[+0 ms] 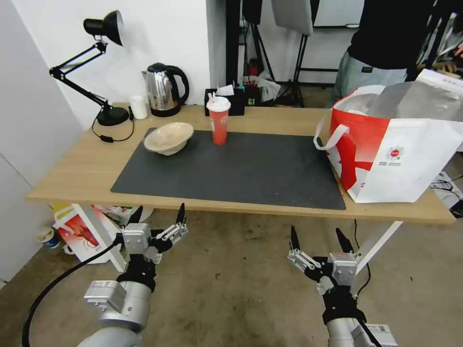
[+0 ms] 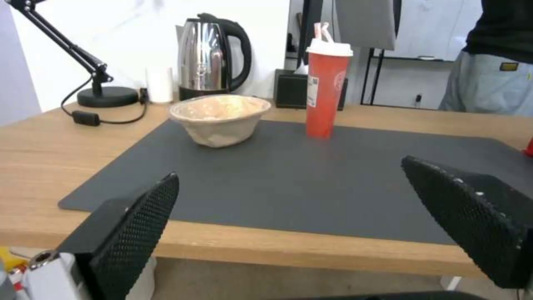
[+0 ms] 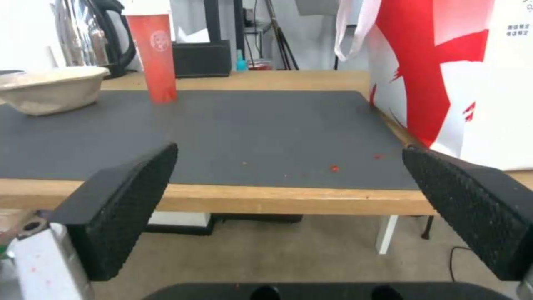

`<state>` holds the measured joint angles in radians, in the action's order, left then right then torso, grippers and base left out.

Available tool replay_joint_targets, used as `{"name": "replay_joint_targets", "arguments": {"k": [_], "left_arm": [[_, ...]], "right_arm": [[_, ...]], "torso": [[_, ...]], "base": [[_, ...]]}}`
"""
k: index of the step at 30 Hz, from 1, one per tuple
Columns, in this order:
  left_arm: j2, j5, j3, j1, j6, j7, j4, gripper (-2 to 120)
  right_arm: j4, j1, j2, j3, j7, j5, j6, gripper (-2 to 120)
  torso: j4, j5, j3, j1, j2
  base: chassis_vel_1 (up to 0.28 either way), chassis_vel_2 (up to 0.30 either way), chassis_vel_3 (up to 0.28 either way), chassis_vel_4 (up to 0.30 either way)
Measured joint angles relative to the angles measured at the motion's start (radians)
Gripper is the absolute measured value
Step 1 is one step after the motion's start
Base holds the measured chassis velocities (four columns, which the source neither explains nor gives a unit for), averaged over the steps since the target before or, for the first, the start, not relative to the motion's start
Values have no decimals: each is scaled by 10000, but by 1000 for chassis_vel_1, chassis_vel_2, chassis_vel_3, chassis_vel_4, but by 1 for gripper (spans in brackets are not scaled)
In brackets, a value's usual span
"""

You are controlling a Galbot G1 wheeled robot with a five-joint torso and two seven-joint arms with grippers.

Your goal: Pick up the trash from the table and place it into the takeout bag.

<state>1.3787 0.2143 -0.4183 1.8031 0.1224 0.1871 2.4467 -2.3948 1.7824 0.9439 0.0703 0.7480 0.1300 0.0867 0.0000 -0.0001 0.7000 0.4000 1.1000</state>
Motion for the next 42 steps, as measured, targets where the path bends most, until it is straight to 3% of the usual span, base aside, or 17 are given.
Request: {"name": "replay_joint_targets", "arguments": {"k": [42], "left_arm": [[40, -13, 22, -9, 30, 52, -113, 100]], "right_arm": [[263, -564, 76, 15, 255, 582, -160, 100]], "torso": [[0, -1, 0, 0, 0]], "base": [[0, 0, 0, 0]]}}
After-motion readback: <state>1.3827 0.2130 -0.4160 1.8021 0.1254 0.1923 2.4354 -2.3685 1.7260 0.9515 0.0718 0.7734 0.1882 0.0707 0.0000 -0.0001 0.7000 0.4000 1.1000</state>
